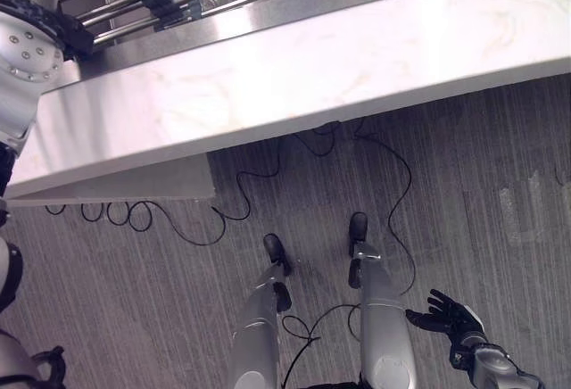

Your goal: Place the dishes in the dishwasher.

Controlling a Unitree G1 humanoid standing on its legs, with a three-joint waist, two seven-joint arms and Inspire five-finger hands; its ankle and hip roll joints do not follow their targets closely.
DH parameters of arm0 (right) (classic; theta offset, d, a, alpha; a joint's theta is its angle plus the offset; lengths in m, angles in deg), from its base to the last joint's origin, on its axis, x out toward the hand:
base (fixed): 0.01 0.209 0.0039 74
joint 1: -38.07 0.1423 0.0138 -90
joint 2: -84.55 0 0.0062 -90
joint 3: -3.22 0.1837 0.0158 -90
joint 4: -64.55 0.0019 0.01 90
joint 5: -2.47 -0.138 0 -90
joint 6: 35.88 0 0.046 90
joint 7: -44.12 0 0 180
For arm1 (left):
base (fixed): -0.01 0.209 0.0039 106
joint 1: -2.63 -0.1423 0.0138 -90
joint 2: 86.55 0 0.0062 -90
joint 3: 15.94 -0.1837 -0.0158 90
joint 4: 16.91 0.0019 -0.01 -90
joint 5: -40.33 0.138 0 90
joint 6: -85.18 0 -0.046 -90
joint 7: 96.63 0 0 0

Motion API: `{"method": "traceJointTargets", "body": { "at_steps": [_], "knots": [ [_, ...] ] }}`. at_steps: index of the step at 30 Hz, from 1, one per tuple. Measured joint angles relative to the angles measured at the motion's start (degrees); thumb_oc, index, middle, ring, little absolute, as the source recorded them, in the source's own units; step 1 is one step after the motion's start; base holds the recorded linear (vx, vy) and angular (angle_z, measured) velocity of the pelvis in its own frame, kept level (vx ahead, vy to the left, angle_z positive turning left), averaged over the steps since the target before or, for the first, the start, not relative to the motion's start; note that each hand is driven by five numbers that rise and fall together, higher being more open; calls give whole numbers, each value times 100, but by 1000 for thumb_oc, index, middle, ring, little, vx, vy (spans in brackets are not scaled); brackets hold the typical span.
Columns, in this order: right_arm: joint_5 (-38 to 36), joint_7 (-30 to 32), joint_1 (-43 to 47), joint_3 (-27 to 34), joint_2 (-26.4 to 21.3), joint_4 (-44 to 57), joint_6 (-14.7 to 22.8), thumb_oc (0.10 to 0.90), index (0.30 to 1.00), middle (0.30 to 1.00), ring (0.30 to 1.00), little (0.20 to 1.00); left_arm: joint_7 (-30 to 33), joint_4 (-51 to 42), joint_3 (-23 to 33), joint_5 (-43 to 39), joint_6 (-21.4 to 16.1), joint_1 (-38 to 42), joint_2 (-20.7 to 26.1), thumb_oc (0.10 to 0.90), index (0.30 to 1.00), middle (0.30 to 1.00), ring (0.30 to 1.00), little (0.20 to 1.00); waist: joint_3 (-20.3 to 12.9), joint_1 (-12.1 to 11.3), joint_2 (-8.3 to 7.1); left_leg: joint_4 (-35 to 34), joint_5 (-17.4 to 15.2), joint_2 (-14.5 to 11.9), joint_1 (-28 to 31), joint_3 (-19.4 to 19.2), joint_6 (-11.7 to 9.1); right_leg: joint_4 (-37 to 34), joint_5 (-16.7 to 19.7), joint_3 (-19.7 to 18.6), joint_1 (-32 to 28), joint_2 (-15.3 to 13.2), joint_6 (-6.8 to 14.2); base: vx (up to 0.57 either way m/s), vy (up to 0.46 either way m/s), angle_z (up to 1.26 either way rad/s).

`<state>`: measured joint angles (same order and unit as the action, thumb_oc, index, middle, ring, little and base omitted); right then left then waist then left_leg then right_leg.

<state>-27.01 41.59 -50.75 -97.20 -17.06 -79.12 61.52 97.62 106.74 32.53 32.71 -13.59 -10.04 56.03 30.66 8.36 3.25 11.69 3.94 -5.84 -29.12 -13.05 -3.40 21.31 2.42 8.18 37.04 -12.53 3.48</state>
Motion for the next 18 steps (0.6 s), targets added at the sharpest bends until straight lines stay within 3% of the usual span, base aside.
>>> {"method": "traceJointTargets", "body": {
  "at_steps": [16,18],
  "knots": [
    [2,5,2,-1,29,-66,95,800,900,900,900,900,-355,-14,-385,-11,-40,39,5,400,300,300,300,300,-3,64,4,-8,26,41,285,59,35,9,-2,60,-337,-57,20,12,9,2],
    [8,7,-49,-3,18,-114,84,800,900,900,900,900,-269,-166,-413,533,-45,17,49,400,300,300,300,300,-3,60,3,-101,22,61,507,89,34,-6,-23,85,-569,-67,45,9,-11,7]
  ]
}}
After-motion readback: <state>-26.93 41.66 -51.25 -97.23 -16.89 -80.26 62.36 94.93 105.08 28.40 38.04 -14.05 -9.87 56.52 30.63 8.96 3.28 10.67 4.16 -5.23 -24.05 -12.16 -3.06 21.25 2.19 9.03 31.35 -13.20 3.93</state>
